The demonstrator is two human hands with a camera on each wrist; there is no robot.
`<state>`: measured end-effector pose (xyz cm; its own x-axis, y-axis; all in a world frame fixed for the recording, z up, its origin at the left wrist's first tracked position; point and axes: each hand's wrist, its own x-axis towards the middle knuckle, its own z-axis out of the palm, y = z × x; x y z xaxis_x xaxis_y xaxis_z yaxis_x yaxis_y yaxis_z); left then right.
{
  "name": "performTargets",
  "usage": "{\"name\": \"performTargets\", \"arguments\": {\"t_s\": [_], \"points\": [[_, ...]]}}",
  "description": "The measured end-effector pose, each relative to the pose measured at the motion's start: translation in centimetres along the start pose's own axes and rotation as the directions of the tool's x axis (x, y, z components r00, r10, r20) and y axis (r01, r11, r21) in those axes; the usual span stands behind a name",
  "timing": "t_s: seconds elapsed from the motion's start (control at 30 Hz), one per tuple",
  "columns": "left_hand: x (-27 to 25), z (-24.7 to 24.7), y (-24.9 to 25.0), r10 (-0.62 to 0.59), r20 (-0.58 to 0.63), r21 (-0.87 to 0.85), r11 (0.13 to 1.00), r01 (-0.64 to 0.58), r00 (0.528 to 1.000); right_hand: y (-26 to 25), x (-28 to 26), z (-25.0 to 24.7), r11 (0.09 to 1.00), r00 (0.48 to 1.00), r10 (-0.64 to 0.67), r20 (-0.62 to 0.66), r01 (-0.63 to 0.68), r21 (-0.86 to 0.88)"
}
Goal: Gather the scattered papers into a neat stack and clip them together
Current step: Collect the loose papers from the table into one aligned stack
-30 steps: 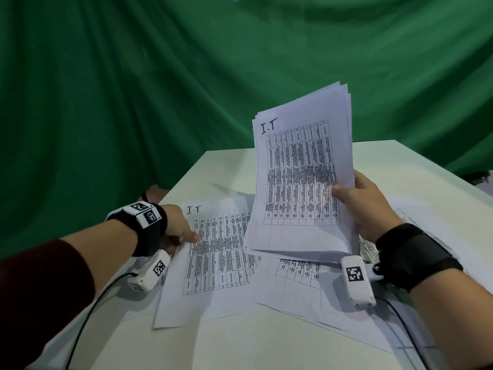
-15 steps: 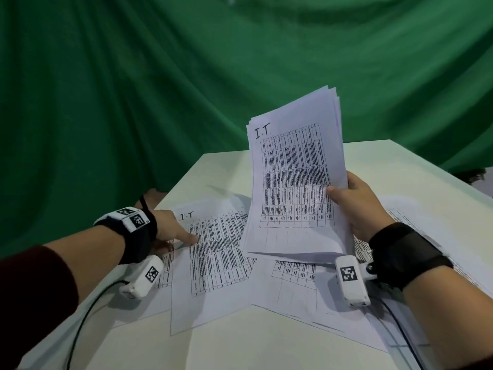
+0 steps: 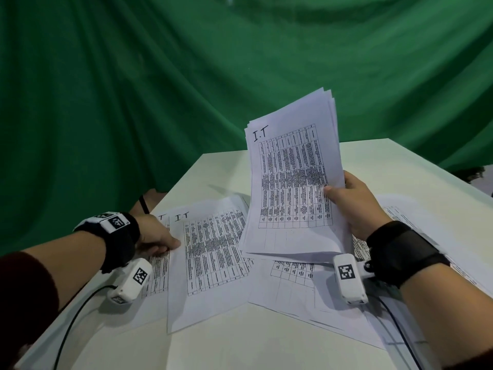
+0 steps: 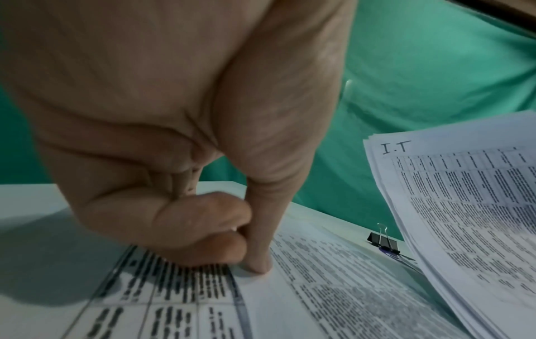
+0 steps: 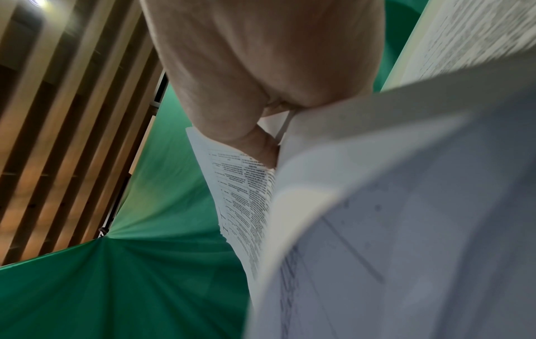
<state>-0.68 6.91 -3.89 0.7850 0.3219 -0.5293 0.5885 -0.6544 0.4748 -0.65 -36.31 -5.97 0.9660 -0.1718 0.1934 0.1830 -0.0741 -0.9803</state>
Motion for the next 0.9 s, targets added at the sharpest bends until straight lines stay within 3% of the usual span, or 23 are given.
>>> {"name": "performTargets", "arguments": {"t_s": [0.13, 0.27, 0.47, 0.63, 0.8, 0.9], "points": [[-0.3, 0.1, -0.1, -0.031, -0.027, 0.036, 0.999, 0.031, 0.999, 0.0, 0.1, 0.0, 1.000, 1.000, 0.007, -0.003, -0.007, -0.003], [-1.0, 1.1, 0.5, 0.061, -0.108, 0.184, 0.982, -0.040, 0.992, 0.0, 0.0, 0.1, 1.000, 1.000, 0.014, -0.007, -0.014, -0.002], [-0.4, 1.5, 0.8, 0.105, -0.223, 0.200, 0.978, -0.060, 0.969, -0.2, -0.2, 0.1, 0.999, 0.999, 0.036, 0.003, -0.036, 0.006], [0.3, 1.5, 0.8, 0.139, -0.223, 0.259, 0.963, -0.078, 0.965, -0.1, -0.1, 0.2, 0.999, 0.999, 0.038, -0.005, -0.038, 0.006], [-0.8, 2.7, 1.9, 0.245, -0.233, 0.464, 0.878, -0.114, 0.941, 0.0, 0.0, 0.3, 0.999, 0.999, 0.041, -0.007, -0.041, 0.009], [-0.2, 3.0, 2.3, 0.262, -0.233, 0.470, 0.873, -0.128, 0.936, -0.1, -0.1, 0.3, 0.999, 0.999, 0.036, -0.004, -0.036, 0.006]]}}
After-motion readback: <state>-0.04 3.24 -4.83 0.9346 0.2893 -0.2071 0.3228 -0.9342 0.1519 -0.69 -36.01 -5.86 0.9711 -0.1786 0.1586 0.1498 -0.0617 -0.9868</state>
